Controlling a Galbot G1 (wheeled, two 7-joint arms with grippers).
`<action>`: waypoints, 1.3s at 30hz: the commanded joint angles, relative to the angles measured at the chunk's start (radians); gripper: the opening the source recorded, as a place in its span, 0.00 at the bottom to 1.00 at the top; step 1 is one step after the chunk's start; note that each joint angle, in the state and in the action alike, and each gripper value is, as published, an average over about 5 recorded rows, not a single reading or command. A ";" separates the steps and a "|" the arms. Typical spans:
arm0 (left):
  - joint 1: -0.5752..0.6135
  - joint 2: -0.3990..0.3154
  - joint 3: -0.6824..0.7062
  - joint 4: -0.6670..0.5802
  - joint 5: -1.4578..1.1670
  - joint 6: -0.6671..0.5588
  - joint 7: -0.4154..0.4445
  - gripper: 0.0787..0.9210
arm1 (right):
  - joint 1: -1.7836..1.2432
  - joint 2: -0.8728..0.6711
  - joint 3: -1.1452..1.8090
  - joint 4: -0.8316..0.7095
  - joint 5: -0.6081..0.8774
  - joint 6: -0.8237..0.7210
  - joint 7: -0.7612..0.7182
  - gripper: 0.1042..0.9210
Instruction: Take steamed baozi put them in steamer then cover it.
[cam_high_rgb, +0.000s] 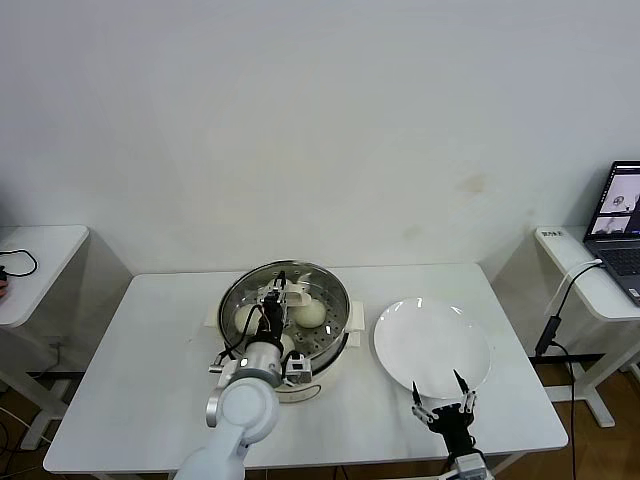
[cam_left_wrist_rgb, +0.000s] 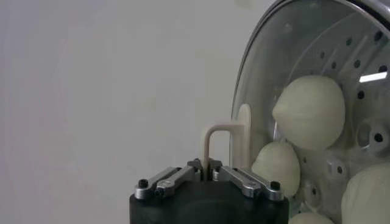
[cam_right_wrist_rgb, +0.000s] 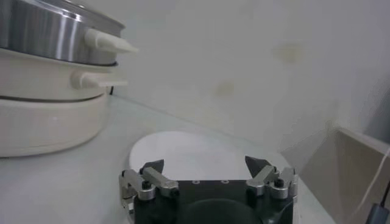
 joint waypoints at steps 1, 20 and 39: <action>0.025 0.007 -0.004 -0.040 0.003 -0.012 -0.008 0.25 | -0.001 0.000 -0.002 0.005 -0.002 -0.001 -0.001 0.88; 0.339 0.124 -0.066 -0.377 -0.088 -0.124 -0.136 0.87 | -0.027 -0.011 0.000 0.020 -0.006 0.002 -0.001 0.88; 0.836 0.041 -0.455 -0.404 -1.630 -0.543 -0.567 0.88 | -0.088 -0.107 0.025 0.104 0.078 0.009 -0.012 0.88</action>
